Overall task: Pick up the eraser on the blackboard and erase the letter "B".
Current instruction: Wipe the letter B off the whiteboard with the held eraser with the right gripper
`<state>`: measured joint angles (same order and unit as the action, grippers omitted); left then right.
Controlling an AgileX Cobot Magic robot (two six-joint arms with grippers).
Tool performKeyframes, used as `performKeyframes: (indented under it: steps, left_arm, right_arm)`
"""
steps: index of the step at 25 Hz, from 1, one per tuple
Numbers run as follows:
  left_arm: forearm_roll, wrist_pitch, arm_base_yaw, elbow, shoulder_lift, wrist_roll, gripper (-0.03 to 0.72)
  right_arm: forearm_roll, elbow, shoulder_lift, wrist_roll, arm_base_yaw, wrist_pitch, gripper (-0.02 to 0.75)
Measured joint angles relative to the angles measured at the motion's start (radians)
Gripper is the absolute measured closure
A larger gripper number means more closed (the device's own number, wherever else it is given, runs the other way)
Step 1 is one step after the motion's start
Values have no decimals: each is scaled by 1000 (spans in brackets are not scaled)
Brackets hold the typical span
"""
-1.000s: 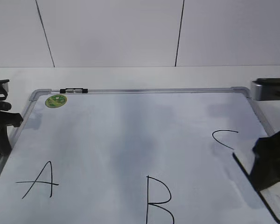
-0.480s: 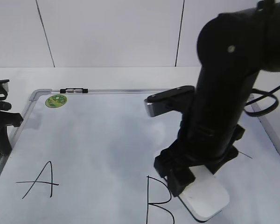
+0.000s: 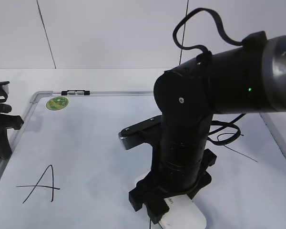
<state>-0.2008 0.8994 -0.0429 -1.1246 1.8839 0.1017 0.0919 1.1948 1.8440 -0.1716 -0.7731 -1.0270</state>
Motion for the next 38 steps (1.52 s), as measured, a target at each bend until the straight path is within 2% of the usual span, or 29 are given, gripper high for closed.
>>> performKeyframes:
  steps: [8, 18, 38]
  left_arm:
    - [0, 0, 0, 0, 0, 0, 669]
    - [0, 1, 0, 0, 0, 0, 669]
    - [0, 1, 0, 0, 2, 0, 670]
  right_arm:
    - [-23, 0, 2, -2, -7, 32, 206]
    - [-73, 2, 26, 4, -129, 51, 206]
    - [-120, 72, 102, 8, -138, -47, 206]
